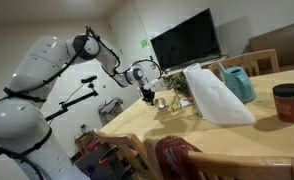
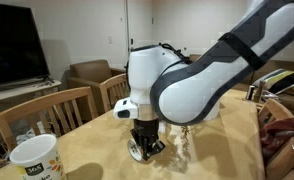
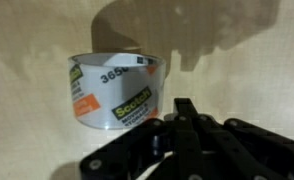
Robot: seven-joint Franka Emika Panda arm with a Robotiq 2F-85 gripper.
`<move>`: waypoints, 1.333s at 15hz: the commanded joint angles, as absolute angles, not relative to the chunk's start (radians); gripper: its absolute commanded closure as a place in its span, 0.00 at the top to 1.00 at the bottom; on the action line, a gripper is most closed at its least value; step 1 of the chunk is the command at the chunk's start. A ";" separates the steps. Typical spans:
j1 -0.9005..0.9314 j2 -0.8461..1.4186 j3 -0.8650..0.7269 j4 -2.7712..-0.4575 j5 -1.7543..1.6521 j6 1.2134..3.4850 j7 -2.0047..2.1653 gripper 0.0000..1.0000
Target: Push the tape on the table
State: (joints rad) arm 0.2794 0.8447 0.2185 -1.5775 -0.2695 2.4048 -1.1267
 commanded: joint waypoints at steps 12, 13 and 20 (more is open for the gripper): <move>0.336 0.880 0.219 -1.479 -0.277 2.272 -0.996 0.00; 0.337 0.869 0.215 -1.494 -0.280 2.277 -0.979 0.00; 0.297 0.819 0.205 -1.573 -0.280 2.300 -0.904 0.00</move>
State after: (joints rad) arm 0.3178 0.8774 0.2040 -1.4980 -0.2695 2.2933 -0.9418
